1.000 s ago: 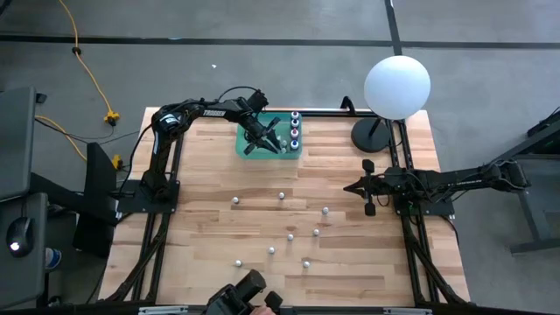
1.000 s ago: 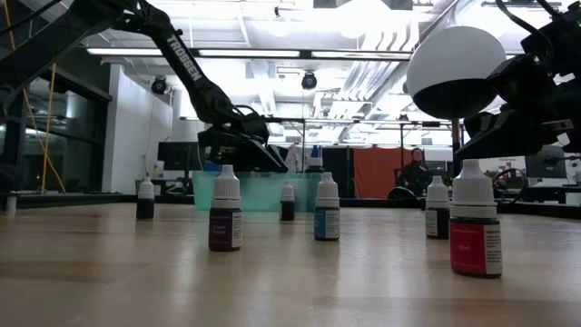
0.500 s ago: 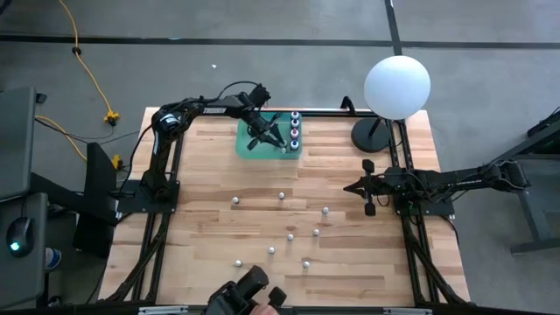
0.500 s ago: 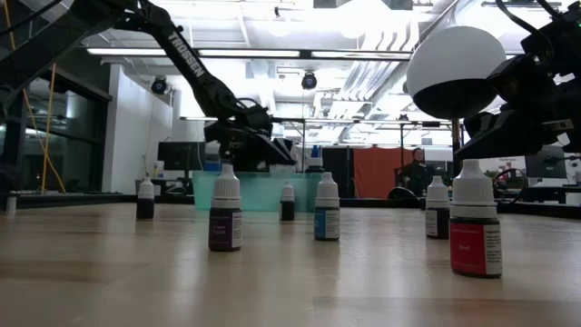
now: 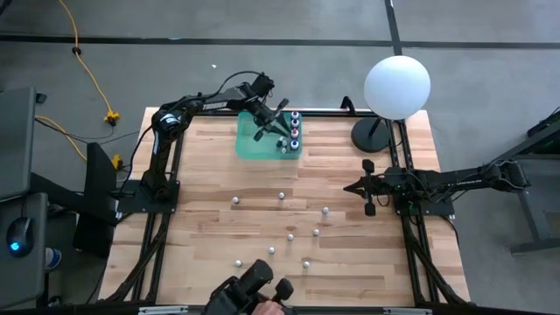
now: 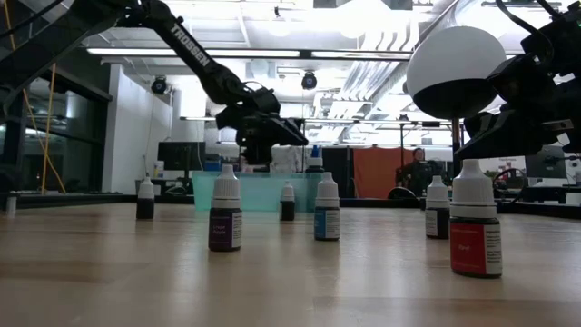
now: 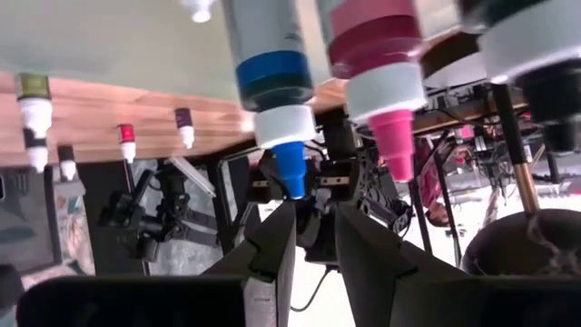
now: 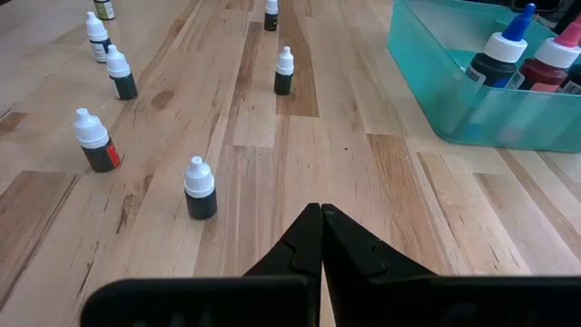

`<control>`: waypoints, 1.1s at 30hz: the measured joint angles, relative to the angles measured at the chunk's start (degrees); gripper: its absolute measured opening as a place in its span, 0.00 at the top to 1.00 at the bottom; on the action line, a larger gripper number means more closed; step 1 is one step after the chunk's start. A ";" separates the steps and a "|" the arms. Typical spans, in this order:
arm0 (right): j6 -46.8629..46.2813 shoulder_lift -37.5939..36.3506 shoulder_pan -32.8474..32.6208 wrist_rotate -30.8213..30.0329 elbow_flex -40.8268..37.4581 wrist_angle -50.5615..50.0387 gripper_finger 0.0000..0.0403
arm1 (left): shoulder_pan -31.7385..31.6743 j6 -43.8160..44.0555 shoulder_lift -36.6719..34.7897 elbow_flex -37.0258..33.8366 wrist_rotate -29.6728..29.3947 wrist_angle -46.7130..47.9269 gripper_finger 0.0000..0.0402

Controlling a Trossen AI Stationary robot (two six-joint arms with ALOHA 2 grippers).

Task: Pick & Place food coloring
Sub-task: Put the small black food coloring bottle into the blue transparent bin

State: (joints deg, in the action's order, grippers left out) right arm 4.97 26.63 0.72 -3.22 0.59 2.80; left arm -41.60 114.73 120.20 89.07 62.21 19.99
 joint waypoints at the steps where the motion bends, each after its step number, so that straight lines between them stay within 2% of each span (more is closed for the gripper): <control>1: 0.00 -0.01 0.00 0.00 -0.02 -0.01 1.00 | 0.00 -0.46 0.00 0.28 -0.31 0.15 0.81; 20: 0.00 -0.01 -0.01 0.00 0.00 -0.01 1.00 | 0.00 -8.76 -0.28 1.01 -1.32 0.37 0.81; 33: 0.00 0.00 -0.01 0.00 0.01 -0.01 1.00 | -0.02 -9.59 -5.43 1.01 -1.63 1.76 0.81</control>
State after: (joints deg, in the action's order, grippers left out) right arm 4.97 26.63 0.71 -3.22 0.60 2.79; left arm -41.63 105.14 114.78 90.08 60.57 21.75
